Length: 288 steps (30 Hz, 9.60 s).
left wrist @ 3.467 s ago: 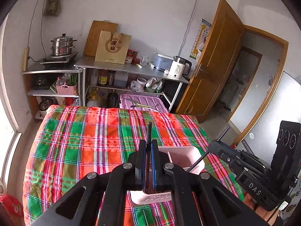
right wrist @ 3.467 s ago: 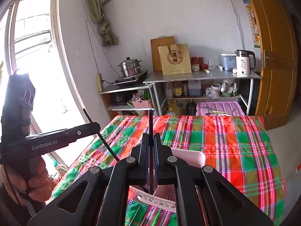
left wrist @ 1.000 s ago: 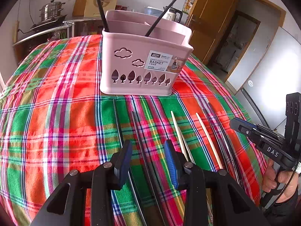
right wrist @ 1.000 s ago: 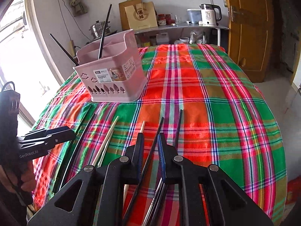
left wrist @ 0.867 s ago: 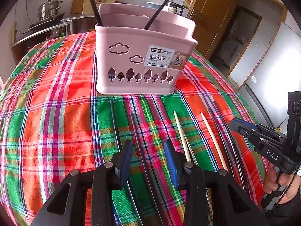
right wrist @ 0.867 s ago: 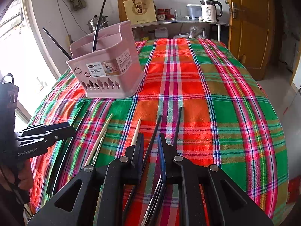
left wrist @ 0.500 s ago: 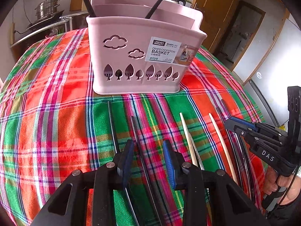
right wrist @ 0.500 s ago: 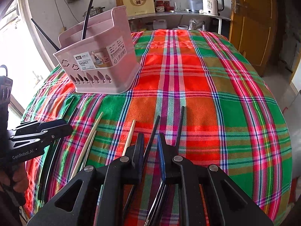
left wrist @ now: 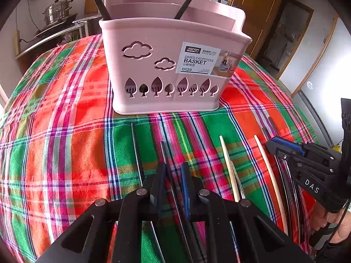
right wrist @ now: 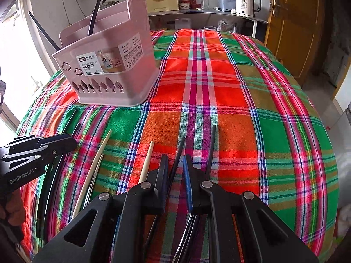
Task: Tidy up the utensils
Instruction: 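Return to the table and close the left tool on a black chopstick while the right tool grasps another, then lift both black chopsticks and carry them above the pink basket, then lower the chopsticks into the basket compartments and open both tools, then move both open tools back down toward the remaining chopsticks, then close the right tool on a wooden chopstick while the left tool grasps another, then lift both held wooden chopsticks and carry them above the pink basket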
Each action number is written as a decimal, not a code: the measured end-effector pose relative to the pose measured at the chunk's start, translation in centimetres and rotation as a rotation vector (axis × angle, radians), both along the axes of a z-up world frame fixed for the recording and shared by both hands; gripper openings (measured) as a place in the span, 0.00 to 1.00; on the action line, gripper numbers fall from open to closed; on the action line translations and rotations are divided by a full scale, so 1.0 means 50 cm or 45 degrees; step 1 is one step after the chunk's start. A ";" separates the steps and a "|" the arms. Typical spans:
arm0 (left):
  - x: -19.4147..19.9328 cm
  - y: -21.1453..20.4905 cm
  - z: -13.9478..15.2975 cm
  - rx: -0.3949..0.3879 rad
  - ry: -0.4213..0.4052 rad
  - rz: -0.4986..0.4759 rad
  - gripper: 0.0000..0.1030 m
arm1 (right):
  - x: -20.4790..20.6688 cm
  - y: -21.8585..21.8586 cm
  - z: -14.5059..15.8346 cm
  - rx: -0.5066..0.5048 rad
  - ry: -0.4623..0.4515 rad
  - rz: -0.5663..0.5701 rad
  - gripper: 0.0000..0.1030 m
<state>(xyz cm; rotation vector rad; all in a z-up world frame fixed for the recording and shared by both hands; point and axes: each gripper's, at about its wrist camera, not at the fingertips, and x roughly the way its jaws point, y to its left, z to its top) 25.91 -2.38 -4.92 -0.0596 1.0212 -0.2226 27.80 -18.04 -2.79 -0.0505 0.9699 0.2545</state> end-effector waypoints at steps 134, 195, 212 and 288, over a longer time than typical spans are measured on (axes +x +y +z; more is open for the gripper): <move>0.120 0.196 0.405 -0.208 -0.483 0.085 0.11 | 0.102 0.142 0.350 0.375 -0.520 0.200 0.15; 0.027 -0.050 0.019 -0.153 0.024 -0.150 0.30 | -0.041 0.017 0.011 0.141 -0.009 0.153 0.16; 0.059 -0.090 -0.008 -0.031 0.063 -0.149 0.28 | -0.035 0.005 0.003 0.147 0.011 0.120 0.16; -0.011 0.002 0.222 -0.119 -0.197 -0.139 0.00 | -0.056 0.006 0.310 0.176 -0.445 0.116 0.04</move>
